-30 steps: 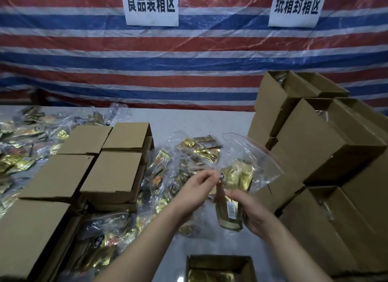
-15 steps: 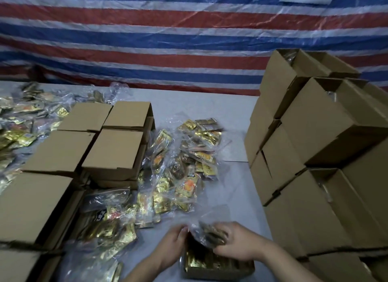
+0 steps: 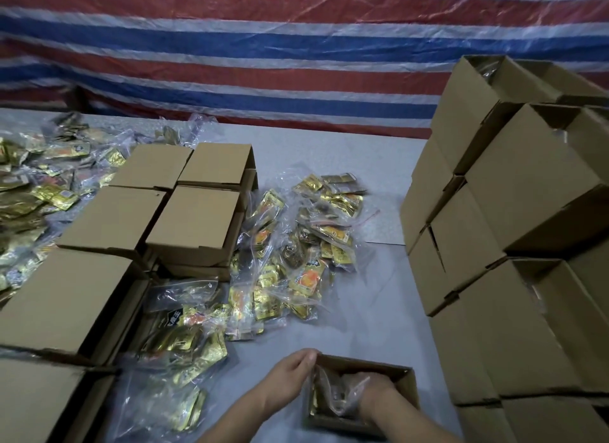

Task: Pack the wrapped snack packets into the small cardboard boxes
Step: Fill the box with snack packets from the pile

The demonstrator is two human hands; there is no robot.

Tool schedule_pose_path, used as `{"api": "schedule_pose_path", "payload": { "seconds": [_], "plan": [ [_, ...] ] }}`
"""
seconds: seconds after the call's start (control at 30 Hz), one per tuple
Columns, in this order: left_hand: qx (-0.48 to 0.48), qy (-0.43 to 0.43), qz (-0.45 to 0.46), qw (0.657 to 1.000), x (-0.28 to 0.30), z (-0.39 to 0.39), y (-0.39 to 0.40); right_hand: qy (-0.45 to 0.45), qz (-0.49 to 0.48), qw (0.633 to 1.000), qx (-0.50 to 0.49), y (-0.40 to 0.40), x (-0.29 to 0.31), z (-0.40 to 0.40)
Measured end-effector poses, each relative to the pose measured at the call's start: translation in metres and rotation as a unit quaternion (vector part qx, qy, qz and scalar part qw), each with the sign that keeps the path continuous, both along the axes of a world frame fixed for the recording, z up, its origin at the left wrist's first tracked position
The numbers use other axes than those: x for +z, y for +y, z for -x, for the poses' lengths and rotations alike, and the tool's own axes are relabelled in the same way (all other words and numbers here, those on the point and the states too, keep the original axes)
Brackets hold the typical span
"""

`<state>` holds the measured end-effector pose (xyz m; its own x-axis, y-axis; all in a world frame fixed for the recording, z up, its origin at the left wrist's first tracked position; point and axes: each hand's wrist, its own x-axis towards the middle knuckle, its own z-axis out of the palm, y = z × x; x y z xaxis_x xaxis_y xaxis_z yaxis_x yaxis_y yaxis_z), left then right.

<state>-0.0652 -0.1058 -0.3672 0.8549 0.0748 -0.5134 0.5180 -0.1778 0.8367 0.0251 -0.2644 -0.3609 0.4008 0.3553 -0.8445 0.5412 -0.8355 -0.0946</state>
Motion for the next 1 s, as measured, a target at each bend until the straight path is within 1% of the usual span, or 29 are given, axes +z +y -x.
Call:
{"api": "schedule_pose_path", "payload": {
  "seconds": [0.03, 0.07, 0.23, 0.3, 0.4, 0.47, 0.57, 0.63, 0.7, 0.77, 0.8, 0.87, 0.93, 1.0],
  "plan": [
    [-0.008, -0.002, -0.016, 1.0, 0.0, 0.001, -0.002, -0.007, 0.014, 1.0, 0.013, -0.003, -0.005, 0.0],
    [-0.011, -0.004, -0.032, 0.999, -0.001, 0.002, -0.004, -0.003, 0.009, 1.0, 0.013, -0.006, -0.006, 0.001],
    [0.002, -0.017, -0.082, 0.996, -0.002, 0.004, -0.01, 0.088, -0.084, 0.991, -0.06, -0.022, 0.022, -0.012],
    [0.005, -0.023, -0.092, 0.995, -0.003, 0.002, -0.011, 0.09, -0.12, 0.983, -0.104, -0.032, 0.043, -0.022],
    [0.013, -0.023, -0.099, 0.995, -0.005, -0.002, -0.012, 0.059, -0.193, 0.97, -0.139, -0.031, 0.057, -0.025],
    [0.016, -0.026, -0.098, 0.995, -0.006, -0.004, -0.013, 0.052, -0.187, 0.974, -0.12, -0.021, 0.053, -0.014],
    [0.008, -0.028, -0.098, 0.995, -0.008, -0.002, -0.015, 0.077, -0.127, 0.985, -0.086, -0.002, 0.033, 0.01],
    [0.002, -0.03, -0.101, 0.994, -0.007, -0.001, -0.018, 0.076, -0.107, 0.988, -0.081, 0.008, 0.024, 0.019],
    [-0.001, -0.036, -0.105, 0.994, -0.005, -0.001, -0.022, 0.114, -0.123, 0.982, -0.091, 0.015, 0.021, 0.021],
    [-0.002, -0.041, -0.109, 0.993, -0.004, -0.001, -0.024, 0.167, -0.144, 0.965, -0.145, 0.018, 0.024, 0.021],
    [-0.003, -0.043, -0.113, 0.993, -0.003, -0.002, -0.024, 0.171, -0.152, 0.961, -0.158, 0.018, 0.027, 0.02],
    [-0.003, -0.046, -0.123, 0.991, -0.002, -0.004, -0.023, 0.13, -0.154, 0.969, -0.144, 0.016, 0.033, 0.013],
    [-0.005, -0.048, -0.131, 0.99, -0.001, -0.006, -0.022, 0.068, -0.141, 0.98, -0.119, 0.007, 0.041, 0.005],
    [-0.004, -0.046, -0.132, 0.99, -0.001, -0.007, -0.021, 0.026, -0.16, 0.98, -0.115, -0.002, 0.043, 0.001]
  ]
}}
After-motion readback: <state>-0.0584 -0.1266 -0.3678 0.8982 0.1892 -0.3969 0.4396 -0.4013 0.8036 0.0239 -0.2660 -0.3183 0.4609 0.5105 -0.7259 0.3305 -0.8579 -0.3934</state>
